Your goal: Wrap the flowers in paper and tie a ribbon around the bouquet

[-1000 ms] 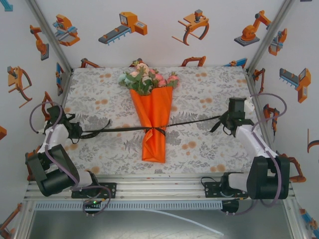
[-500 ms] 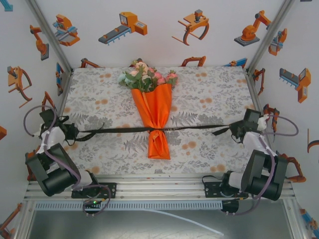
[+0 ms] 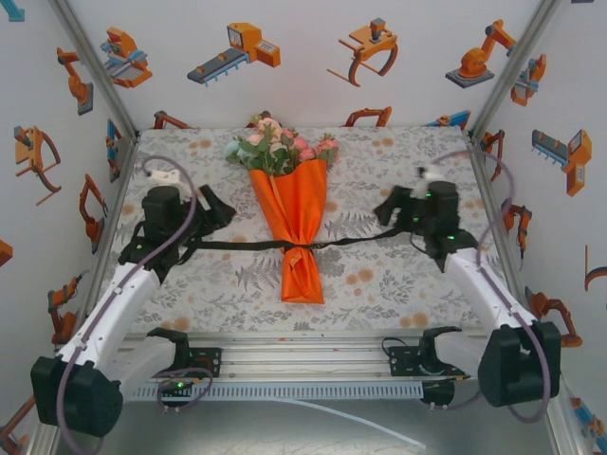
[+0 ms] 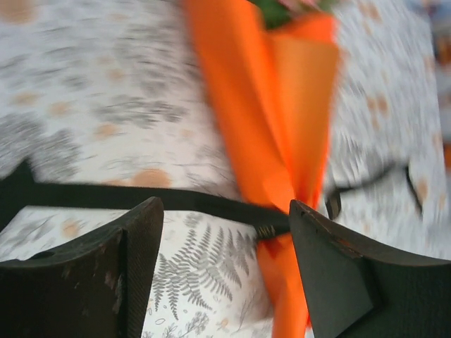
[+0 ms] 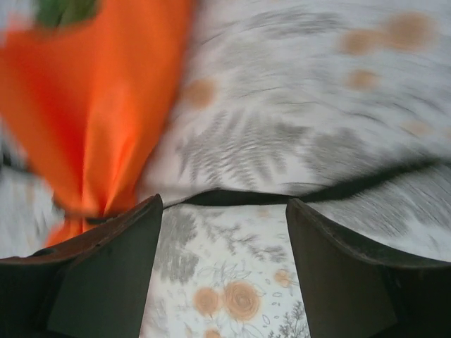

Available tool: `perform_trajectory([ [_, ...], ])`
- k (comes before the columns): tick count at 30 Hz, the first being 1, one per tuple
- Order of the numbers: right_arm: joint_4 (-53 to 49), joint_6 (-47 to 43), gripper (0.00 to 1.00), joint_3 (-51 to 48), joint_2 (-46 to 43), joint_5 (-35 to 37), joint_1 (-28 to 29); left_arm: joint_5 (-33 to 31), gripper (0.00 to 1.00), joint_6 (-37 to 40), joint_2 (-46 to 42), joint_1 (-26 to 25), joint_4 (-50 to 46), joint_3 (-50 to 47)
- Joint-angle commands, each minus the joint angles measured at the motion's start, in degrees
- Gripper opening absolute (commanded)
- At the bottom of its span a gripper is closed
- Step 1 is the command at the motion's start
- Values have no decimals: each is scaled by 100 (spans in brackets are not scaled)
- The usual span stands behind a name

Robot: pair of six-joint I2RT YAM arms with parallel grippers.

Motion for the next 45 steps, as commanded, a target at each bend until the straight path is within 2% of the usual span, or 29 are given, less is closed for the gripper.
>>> perform_trajectory([
  [1, -251, -3098, 65, 155, 609, -600, 1026, 314, 68, 1869, 5, -528, 466, -250],
  [3, -487, -4110, 67, 381, 1147, -401, 1543, 101, 71, 2439, 82, -790, 645, -401],
  [4, -520, -4297, 67, 503, 1384, -387, 1658, -65, 72, 2703, 137, -886, 679, -451],
  [8, -317, -4351, 68, 931, 2283, -549, 1747, -727, 73, 3450, 433, -1026, 696, -570],
  [10, -215, -4360, 68, 1051, 2589, -684, 1768, -751, 73, 3615, 508, -1028, 823, -660],
  [13, -62, -4284, 66, 1213, 2980, -781, 1826, -463, 75, 3705, 626, -1027, 963, -729],
  [14, 130, -4203, 61, 1182, 3093, -785, 1826, -284, 77, 3742, 687, -1026, 1061, -788],
  [15, 261, -4125, 52, 1154, 3155, -773, 1826, -90, 78, 3788, 747, -1029, 1116, -804],
  [16, 401, -4008, 36, 1111, 3181, -778, 1826, 148, 80, 3848, 829, -1025, 1085, -791],
  [19, 815, -3810, 0, 847, 2954, -992, 1826, 891, 85, 3900, 1105, -1033, 1058, -698],
  [23, 1138, -3437, 0, 530, 2503, -1232, 1821, 1264, 91, 3588, 1628, -1048, 1800, -808],
  [27, 1568, -2959, 0, 397, 2476, -1331, 1816, 1441, 96, 3472, 2339, -1081, 1822, -565],
  [33, 1903, -2703, 0, 381, 2479, -1423, 1808, 777, 99, 3525, 3023, -1248, 2097, -499],
  [39, 1899, -2448, 0, 379, 2564, -1613, 1808, 333, 98, 3271, 3442, -1379, 3199, -713],
  [42, 2212, -2145, 0, 246, 2569, -1587, 1807, 271, 87, 3253, 3609, -1402, 3400, -693],
  [45, 2655, -1756, 0, 25, 2548, -1519, 1799, 204, 61, 3214, 3631, -1402, 3593, -779],
])
